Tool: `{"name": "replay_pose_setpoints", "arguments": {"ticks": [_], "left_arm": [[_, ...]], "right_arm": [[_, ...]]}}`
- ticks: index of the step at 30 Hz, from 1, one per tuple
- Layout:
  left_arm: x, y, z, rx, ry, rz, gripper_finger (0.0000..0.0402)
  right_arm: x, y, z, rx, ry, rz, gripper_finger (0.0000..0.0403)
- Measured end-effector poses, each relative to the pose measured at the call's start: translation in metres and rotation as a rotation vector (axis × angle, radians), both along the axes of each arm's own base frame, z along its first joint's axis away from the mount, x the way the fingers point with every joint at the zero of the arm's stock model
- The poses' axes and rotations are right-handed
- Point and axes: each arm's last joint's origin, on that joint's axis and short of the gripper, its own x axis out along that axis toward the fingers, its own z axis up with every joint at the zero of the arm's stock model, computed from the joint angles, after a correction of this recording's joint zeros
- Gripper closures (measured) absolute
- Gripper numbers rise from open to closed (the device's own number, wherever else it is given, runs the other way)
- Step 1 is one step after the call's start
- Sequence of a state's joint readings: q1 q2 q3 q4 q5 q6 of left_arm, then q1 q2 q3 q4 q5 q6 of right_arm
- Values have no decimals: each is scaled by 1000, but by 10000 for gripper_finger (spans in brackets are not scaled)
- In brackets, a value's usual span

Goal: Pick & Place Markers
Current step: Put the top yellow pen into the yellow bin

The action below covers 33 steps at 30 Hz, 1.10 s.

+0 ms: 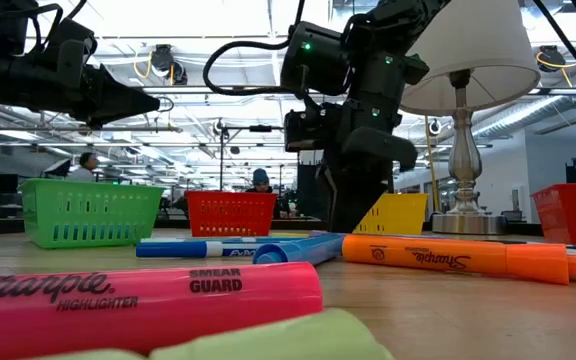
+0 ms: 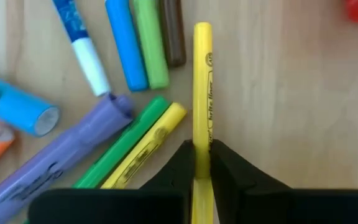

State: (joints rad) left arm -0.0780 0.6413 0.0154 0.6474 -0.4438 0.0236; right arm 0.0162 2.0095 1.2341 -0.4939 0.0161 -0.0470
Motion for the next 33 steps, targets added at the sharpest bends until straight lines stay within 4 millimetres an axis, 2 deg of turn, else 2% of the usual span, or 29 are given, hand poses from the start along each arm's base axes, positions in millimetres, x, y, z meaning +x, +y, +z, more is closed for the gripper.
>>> {"name": "replay_pose_setpoints", "arguments": {"ticks": [7,12,20,25,28,33], "left_arm": [[0,0,0,0,0,0,364],[0,0,0,0,0,0,364],[0,0,0,-1,-2,0,364],[0,0,0,-1,-2,0,364],[0,0,0,-1,-2,0,364],[0,0,0,0,-2,0,364]], "right_arm": [[6,4,28,-67,-108,36,386],[3,11,47,-72,-144,63,386],[0,29,81,-46,-266,132,386],[-17,40,116,-87,-320,258,386],[-34,41,136,-249,-292,424,386],[-55,17,156,-479,-177,644,386]]}}
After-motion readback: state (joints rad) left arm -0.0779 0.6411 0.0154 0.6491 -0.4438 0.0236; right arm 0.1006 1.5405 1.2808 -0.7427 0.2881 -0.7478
